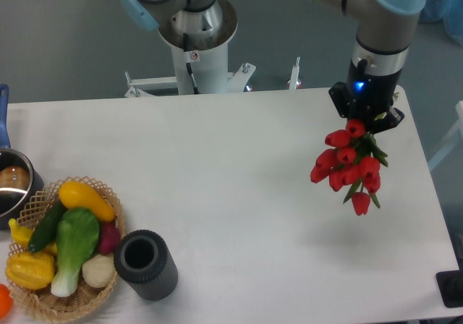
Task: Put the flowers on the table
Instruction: 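Lower the held red tulip bunch toward the table beside the gripper, then open the gripper to release the tulip stems onto the table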
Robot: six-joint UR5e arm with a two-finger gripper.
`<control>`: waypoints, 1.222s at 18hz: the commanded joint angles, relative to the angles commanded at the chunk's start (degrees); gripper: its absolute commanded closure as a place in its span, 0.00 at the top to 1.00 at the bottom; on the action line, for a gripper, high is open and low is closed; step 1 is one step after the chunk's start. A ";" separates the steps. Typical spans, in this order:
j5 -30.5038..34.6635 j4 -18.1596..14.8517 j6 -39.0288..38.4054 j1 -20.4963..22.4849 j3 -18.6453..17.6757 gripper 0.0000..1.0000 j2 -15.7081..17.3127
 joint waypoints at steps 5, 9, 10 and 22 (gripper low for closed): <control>0.44 5.56 -5.38 -2.91 -2.56 0.00 -2.55; 0.53 5.56 -6.00 -3.96 -3.17 0.14 -4.04; 0.35 5.56 -6.00 -4.05 -3.26 0.19 -4.40; 0.18 6.69 -6.00 -4.41 -3.00 1.00 -5.72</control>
